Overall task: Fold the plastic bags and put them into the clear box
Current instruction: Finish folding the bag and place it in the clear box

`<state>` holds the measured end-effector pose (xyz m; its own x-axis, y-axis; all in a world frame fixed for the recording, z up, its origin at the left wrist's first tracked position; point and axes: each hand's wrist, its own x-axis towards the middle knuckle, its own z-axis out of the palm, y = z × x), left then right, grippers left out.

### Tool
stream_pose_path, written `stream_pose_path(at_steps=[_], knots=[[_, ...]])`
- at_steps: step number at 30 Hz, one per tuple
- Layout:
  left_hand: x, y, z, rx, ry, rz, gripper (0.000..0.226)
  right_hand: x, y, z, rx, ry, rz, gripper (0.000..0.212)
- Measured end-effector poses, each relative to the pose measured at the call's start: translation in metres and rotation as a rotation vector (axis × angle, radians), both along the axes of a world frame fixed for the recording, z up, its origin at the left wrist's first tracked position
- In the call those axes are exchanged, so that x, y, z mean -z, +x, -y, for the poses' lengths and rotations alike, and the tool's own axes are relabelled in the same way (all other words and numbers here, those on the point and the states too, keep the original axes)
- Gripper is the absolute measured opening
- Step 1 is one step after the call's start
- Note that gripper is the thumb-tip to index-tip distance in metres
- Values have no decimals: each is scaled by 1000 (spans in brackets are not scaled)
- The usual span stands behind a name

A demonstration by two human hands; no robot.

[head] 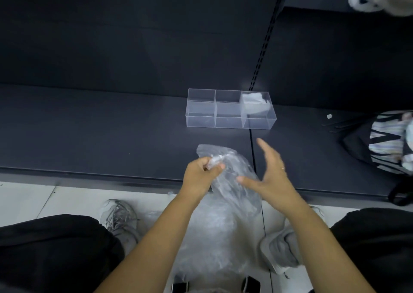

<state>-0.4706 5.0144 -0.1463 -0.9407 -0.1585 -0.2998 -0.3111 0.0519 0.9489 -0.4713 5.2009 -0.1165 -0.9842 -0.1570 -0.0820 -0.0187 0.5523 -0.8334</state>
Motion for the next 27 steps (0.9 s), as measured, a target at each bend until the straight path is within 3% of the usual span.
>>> stream_pose_path(at_steps=[2,3,5,10,14,16,18,22,27], knots=[[-5,2,-3,115,-1,-23,25,1,-5,9,-129,119,-17,79],[-7,2,-4,154,-3,-24,22,1,-6,12,-114,99,-51,58],[-11,2,-2,161,8,-23,15,2,-7,11,32,-113,-74,16],[-14,-4,18,-1,48,-3,32,0,-6,-12,510,-705,217,21],[-14,-6,26,-54,128,63,35,5,-9,-11,582,-623,112,40],[-15,-6,27,-87,233,85,35,9,-10,-10,529,-600,22,45],[-14,-9,28,-163,245,28,36,12,-14,-14,418,-564,72,50],[-7,-13,31,-313,124,-112,38,12,-16,-22,222,-592,407,30],[8,-17,40,-337,-147,-154,34,22,-19,-25,335,-616,394,14]])
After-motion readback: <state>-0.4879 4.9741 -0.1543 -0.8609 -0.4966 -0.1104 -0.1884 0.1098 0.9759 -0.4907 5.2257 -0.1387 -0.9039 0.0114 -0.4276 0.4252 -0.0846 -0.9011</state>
